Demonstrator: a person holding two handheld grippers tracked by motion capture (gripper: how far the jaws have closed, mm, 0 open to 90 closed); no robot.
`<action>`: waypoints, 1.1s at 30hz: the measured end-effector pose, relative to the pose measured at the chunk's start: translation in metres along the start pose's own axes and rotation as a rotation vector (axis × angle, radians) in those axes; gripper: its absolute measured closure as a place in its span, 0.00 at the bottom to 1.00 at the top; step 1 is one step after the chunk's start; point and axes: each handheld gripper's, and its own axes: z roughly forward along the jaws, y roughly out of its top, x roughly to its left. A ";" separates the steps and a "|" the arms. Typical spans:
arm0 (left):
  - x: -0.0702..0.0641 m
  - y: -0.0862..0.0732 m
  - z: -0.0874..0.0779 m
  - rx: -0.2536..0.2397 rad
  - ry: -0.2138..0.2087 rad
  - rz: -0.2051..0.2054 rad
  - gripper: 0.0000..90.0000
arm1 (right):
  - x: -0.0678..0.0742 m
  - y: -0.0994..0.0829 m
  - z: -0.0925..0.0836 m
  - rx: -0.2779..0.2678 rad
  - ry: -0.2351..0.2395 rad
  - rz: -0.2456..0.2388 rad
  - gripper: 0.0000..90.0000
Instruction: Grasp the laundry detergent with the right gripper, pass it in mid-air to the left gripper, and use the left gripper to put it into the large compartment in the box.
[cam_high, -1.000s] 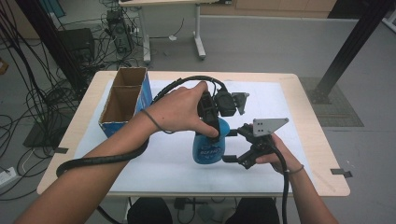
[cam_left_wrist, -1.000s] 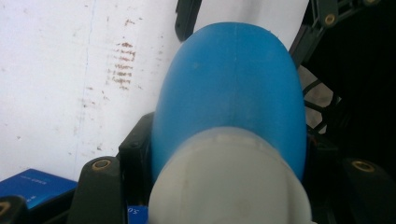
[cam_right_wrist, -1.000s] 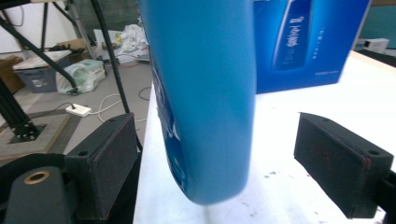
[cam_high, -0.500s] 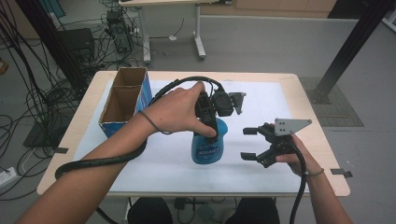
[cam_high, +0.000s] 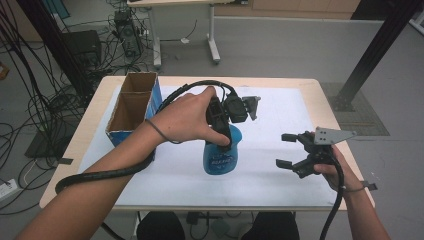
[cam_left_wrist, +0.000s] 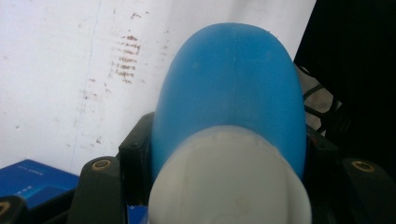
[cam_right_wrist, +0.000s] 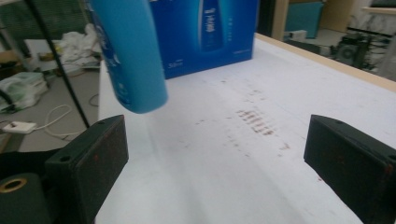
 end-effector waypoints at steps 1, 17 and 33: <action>0.000 -0.001 0.000 -0.005 0.001 -0.008 0.42 | 0.000 -0.002 -0.004 -0.001 -0.008 0.006 0.06; -0.002 0.001 -0.003 0.002 0.025 -0.043 0.42 | 0.000 -0.011 -0.020 -0.008 -0.062 0.035 0.06; 0.017 0.001 -0.012 0.009 0.041 -0.381 0.42 | 0.003 -0.010 -0.022 -0.010 -0.075 0.034 0.06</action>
